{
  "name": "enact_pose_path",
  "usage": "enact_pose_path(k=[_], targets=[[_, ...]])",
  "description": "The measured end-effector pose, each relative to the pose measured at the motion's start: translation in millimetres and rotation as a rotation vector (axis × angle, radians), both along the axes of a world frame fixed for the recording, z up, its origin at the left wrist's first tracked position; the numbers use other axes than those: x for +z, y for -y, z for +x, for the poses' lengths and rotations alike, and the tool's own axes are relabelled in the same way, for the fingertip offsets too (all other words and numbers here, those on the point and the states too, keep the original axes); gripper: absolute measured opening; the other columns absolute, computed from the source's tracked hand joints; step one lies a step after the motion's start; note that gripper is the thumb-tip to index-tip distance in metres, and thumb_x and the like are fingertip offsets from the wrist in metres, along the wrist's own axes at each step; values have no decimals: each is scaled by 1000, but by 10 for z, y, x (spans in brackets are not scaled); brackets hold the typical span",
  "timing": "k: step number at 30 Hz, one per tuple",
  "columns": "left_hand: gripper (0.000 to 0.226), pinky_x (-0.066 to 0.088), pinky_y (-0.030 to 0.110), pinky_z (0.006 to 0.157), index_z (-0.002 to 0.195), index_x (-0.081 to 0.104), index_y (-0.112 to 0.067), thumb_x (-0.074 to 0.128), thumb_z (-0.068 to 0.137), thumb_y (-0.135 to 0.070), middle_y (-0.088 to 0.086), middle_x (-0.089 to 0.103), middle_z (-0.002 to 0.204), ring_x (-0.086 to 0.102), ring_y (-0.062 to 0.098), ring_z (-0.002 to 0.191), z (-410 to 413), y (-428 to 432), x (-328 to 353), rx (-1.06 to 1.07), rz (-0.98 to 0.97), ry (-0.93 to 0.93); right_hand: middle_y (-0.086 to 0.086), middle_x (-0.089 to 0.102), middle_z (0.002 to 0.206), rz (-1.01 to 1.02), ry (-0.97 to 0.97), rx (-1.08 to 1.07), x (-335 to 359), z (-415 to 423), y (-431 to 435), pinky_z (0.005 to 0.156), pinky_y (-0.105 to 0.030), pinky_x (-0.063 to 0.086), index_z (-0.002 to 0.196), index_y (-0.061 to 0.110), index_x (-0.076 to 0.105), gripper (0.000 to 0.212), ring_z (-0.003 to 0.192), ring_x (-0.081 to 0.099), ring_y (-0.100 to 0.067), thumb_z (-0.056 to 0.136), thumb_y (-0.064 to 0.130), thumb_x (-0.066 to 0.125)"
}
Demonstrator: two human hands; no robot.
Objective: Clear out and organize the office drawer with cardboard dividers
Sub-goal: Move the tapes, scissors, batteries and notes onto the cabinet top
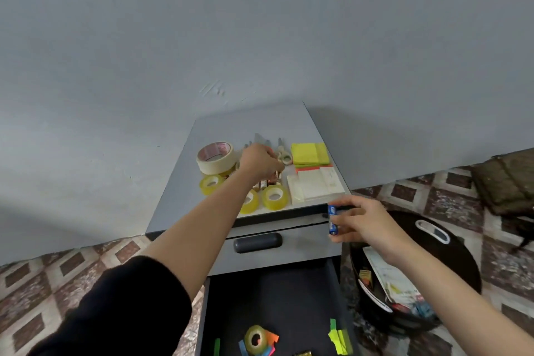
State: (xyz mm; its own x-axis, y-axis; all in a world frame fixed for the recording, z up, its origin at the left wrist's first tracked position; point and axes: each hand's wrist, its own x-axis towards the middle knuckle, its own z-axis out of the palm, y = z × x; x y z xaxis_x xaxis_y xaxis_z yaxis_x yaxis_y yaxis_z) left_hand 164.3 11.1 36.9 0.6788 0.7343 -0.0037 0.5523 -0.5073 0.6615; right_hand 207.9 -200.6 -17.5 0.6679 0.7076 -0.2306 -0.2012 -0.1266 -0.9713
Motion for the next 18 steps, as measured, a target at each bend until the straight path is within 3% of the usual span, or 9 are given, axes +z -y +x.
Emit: enact_pose_path(k=[2,6,9,16,18], targets=[[14,53,28,74,90,69,-10,66,76,-10,1,63,87,59,16,78,117,-27,-58,-37,106,-83,-16,56,82,3,-7,19,-35,38,23,52,-25,57,103,3,62,22,64,62,-26,85,-9,59],[5,57,34,77,71,63,-12,66,73,-9,5,65,77,63,19,72,274,-94,-154,-56,158,-180,-15,54,78,-10,0,34,-113,145,67,55,-27,58,100,6,63,21,64,62,-24,84,-8,61],[11,56,34,77,81,67,-7,68,70,-9,6,63,74,61,19,69,307,-145,-178,-72,176,-216,-17,55,82,-7,-20,26,-155,187,75,55,-26,58,97,9,63,21,64,62,-24,83,-7,62],[20,41,23,56,80,60,-10,72,76,-26,6,55,77,49,16,69,243,-207,-273,-76,244,-234,-14,58,78,-22,-6,36,-147,137,38,57,-25,58,98,11,63,22,64,64,-22,84,-5,62],[18,43,24,58,81,61,-8,70,78,-24,6,57,79,51,18,70,199,-204,-272,-68,254,-220,-14,59,78,-34,20,38,-112,112,30,56,-24,58,100,11,63,22,62,65,-22,85,-5,62]])
